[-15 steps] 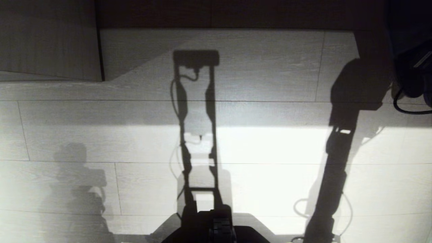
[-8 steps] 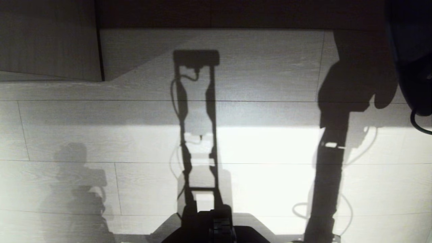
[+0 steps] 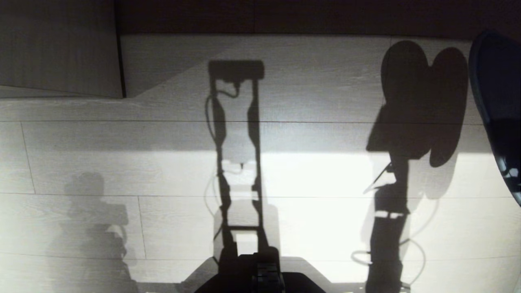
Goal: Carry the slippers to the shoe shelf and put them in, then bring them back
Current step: Place the slippers into the shoe cabinet
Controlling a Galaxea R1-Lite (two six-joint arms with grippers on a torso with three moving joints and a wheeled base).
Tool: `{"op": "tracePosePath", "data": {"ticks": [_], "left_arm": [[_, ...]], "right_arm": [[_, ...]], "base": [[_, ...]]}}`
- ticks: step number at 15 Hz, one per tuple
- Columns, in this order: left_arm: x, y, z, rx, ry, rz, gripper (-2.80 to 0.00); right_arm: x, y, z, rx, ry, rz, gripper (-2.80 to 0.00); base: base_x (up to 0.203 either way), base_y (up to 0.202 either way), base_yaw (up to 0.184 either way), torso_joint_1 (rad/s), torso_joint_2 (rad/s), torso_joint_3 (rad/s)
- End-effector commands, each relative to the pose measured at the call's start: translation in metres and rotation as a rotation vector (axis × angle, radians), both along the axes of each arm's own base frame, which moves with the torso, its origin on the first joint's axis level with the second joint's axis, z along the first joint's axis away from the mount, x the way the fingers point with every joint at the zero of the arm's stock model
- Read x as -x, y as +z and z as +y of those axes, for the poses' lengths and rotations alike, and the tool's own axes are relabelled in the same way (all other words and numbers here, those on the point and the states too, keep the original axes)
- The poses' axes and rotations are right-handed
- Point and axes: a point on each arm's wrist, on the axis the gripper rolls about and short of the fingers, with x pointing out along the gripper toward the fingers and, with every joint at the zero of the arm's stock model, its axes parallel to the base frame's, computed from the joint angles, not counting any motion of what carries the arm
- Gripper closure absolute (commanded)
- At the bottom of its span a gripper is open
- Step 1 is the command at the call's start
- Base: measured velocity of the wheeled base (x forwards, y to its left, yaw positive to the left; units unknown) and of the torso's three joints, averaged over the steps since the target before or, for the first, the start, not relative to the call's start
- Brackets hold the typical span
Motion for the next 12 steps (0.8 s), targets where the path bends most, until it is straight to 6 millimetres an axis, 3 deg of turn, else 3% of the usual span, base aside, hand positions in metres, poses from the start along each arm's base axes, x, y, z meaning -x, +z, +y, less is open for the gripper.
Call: {"op": "tracePosePath", "data": {"ticks": [1,7,12], "left_arm": [[0.0,0.0,0.0,0.0,0.0,-0.001,0.0],[0.0,0.0,0.0,0.0,0.0,0.001,0.0],[0.0,0.0,0.0,0.0,0.0,0.0,0.0]], "right_arm": [[0.042,-0.016,0.011,0.017,-0.007,-0.026,0.0],[0.111,-0.086,0.029,0.047,-0.025,0.077,0.0],[0.137,-0.136,0.033,0.102,0.01,0.184,0.0]], "base": [[0.0,0.0,0.0,0.0,0.0,0.0],[0.0,0.0,0.0,0.0,0.0,0.0],[0.0,0.0,0.0,0.0,0.0,0.0]]}}
